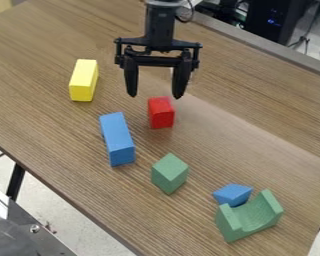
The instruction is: Move the red triangle to the left
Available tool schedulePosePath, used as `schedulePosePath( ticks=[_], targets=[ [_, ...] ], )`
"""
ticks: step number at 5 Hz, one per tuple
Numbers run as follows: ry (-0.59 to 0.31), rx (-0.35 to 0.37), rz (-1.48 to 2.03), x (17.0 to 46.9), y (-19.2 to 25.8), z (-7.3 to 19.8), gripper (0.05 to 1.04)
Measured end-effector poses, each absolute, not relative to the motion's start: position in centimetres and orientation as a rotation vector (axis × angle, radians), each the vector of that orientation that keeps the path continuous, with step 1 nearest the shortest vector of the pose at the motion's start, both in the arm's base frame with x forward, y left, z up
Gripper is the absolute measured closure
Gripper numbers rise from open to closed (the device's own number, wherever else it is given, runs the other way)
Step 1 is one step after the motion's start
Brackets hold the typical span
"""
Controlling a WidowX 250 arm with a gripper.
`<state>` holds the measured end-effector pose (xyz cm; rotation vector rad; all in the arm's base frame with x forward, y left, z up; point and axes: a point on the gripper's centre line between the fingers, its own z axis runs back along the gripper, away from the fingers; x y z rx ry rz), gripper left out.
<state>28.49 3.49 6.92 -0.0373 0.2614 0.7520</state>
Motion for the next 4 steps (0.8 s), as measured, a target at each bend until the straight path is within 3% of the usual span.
schedulePosePath(
  ticks=[2,4],
  targets=[
    [0.211,-0.091,0.937,28.94,3.42,5.56,0.084],
    [0.176,-0.092,1.029,29.59,3.19,5.42,0.084]
  ],
)
